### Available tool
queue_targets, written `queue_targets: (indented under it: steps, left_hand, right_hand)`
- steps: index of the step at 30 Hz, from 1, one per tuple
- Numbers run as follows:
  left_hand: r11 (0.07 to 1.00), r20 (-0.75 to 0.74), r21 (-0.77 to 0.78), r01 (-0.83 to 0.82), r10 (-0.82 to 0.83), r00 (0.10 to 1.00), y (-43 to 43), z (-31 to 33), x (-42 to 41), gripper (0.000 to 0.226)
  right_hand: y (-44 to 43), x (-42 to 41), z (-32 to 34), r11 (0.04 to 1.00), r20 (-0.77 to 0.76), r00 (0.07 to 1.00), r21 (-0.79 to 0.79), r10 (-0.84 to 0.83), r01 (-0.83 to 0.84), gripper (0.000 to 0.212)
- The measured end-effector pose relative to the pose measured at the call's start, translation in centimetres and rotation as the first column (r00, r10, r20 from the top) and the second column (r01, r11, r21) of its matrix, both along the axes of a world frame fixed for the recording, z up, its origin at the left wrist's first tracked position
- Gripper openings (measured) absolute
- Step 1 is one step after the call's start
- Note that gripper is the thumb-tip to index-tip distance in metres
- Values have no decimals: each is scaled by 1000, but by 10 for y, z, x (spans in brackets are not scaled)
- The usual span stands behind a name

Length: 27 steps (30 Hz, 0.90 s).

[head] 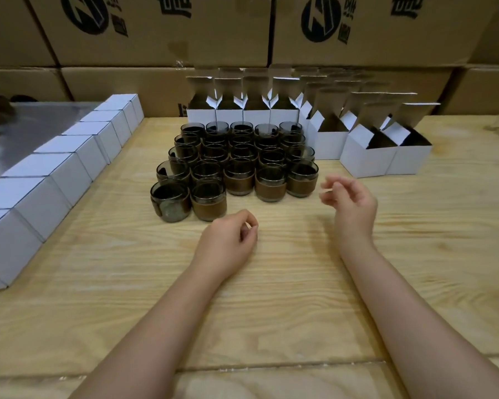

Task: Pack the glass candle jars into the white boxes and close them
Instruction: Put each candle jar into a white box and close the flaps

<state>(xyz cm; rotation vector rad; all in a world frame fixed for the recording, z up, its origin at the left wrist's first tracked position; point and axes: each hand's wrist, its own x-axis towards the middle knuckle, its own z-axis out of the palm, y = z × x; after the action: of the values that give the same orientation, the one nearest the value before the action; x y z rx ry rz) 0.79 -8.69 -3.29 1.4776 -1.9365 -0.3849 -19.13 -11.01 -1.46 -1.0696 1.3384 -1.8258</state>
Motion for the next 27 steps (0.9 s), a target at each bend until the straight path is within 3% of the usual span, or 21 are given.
queue_targets:
  steps: [2,3,6,9,15,24,27]
  left_hand:
    - [1000,-3,3,1,-1,1000,-1,-1,0,9]
    - [1000,-4,4,2,-2,1000,-1,-1,0,9]
    - [1000,-8,8,5,-5,1000,-2,-2,0,8]
    - [1000,-18,13,5,-5,1000,-4,-3,0,8]
    - [1000,-43,21,12,-12,999,-5,-5,1,10]
    - [1000,-61,18,17,-15,998,-6,-7,0,11]
    - [999,-69,33,18,-16,997,-6,-6,0,14]
  right_hand:
    - [-18,-18,7,968,-67,966,27,-249,251,23]
    - [-29,-29,11,948,-159,942,78,-295,309,23]
    - [-62,-62,20,886,-491,836,238,-244,398,35]
    - [-82,-84,28,853,-718,675,238,-167,464,41]
    - [-104,-103,35,819,-838,542,354,63,452,44]
    - [-86,-109,37,872,-891,441,299,110,386,28]
    - [-63,-103,38,886,-887,447,296,117,356,24]
